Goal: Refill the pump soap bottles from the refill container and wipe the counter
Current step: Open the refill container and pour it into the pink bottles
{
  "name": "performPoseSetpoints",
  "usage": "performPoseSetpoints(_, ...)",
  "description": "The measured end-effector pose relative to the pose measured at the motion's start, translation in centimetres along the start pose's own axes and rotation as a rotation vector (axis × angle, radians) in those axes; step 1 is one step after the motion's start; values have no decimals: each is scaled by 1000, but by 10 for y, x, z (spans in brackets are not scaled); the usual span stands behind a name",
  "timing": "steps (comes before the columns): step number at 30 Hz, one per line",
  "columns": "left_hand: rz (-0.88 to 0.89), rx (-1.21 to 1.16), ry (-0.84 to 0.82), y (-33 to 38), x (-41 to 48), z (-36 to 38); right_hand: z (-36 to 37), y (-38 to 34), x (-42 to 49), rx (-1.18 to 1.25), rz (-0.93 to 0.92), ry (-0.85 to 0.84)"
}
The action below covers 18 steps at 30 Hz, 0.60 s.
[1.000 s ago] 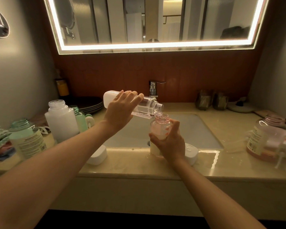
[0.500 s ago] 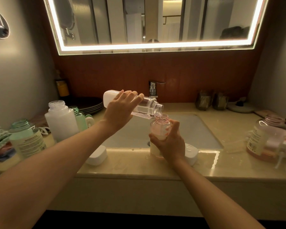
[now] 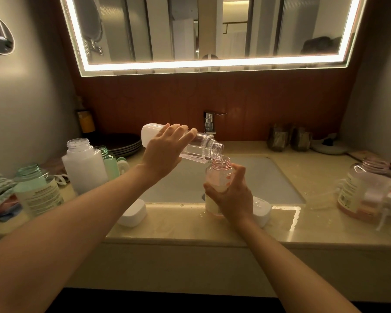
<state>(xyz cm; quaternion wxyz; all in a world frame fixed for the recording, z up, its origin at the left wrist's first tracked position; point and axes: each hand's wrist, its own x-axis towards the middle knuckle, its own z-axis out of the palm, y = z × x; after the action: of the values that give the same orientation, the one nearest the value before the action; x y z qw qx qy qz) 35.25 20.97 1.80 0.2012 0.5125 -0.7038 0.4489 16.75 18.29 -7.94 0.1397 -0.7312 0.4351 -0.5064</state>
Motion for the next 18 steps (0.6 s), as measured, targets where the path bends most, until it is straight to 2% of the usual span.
performPoseSetpoints(18, -10, 5, -31, 0, 0, 0, -1, -1, -1, -3, -7, 6)
